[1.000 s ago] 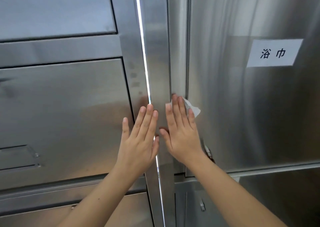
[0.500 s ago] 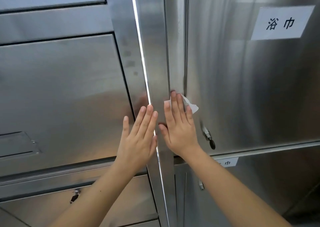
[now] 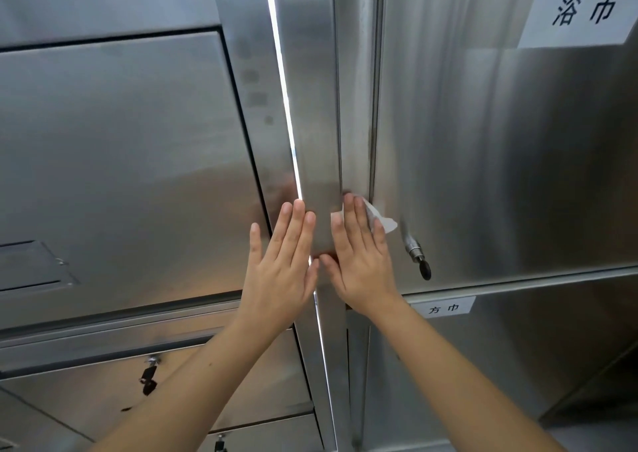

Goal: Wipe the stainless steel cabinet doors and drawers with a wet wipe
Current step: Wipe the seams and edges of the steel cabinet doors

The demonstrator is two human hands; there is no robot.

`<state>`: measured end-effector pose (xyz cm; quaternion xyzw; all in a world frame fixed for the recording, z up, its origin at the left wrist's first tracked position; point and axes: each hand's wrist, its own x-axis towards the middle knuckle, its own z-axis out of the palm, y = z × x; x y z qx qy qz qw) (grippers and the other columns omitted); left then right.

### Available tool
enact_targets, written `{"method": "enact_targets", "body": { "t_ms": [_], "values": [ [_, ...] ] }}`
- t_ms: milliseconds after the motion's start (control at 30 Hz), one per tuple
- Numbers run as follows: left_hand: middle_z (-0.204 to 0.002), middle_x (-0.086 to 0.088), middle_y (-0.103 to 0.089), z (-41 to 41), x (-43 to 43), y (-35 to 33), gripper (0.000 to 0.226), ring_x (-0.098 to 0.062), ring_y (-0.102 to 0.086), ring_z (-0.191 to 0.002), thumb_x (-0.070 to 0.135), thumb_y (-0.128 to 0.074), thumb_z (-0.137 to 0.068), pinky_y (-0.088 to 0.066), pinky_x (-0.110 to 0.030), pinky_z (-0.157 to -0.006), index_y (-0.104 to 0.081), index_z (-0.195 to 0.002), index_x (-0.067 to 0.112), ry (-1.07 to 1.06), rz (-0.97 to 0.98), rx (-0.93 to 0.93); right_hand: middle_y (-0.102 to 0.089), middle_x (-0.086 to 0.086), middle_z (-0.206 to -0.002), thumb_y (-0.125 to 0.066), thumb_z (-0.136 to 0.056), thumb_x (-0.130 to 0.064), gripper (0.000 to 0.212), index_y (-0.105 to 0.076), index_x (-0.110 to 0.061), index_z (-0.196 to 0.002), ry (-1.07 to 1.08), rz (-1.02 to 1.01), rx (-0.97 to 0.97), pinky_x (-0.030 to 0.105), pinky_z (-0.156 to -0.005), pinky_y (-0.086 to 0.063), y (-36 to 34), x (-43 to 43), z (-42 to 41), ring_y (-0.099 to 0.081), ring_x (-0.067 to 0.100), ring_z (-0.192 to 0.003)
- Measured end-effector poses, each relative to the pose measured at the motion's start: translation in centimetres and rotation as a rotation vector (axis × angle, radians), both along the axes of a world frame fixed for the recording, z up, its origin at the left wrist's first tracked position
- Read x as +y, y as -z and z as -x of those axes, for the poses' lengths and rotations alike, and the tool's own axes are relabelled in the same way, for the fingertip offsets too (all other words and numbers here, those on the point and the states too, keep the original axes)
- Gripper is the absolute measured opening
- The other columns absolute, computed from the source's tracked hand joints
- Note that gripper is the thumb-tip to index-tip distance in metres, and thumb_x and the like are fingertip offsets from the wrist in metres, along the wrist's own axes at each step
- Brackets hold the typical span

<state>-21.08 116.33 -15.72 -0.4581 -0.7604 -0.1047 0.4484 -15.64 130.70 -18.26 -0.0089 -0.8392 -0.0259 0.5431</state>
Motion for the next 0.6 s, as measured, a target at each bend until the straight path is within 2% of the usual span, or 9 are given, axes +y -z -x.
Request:
{"method": "enact_targets", "body": {
  "t_ms": [133,333,600],
  "values": [
    [-0.154,-0.002,0.021,0.2,0.2,0.3,0.074,-0.015,0.009,-0.143,0.030,-0.034,-0.092,-0.001,-0.046,-0.113,0.010,-0.148,0.011,0.013,-0.025,0.003,0.014,0.008,-0.155,-0.019,-0.101,-0.037,0.060,0.012,-0.013,-0.147,-0.012,0.030,-0.002,0.037,-0.116,0.006,1.9,-0.2,0.1,0.004,0.023,-0.144],
    [-0.154,-0.001,0.023,0.3,0.0,0.8,0.073,-0.015,0.011,-0.143,0.029,-0.032,-0.092,0.001,-0.045,-0.113,0.012,-0.147,0.012,0.017,0.011,-0.030,0.011,0.009,-0.156,-0.018,-0.101,-0.039,0.061,0.012,-0.013,-0.147,0.062,0.020,-0.169,0.034,-0.116,0.004,8.6,-0.7,-2.0,0.002,0.022,-0.144],
    [-0.155,-0.007,0.018,-0.2,-1.0,2.4,0.068,-0.019,0.008,-0.143,0.025,-0.033,-0.094,-0.011,-0.050,-0.110,0.004,-0.148,0.006,0.012,0.088,0.058,0.014,0.007,-0.156,-0.018,-0.101,-0.036,0.059,0.012,-0.014,-0.147,0.033,0.062,-0.042,0.036,-0.116,0.006,3.0,-0.5,-0.3,0.004,0.021,-0.144]
  ]
}}
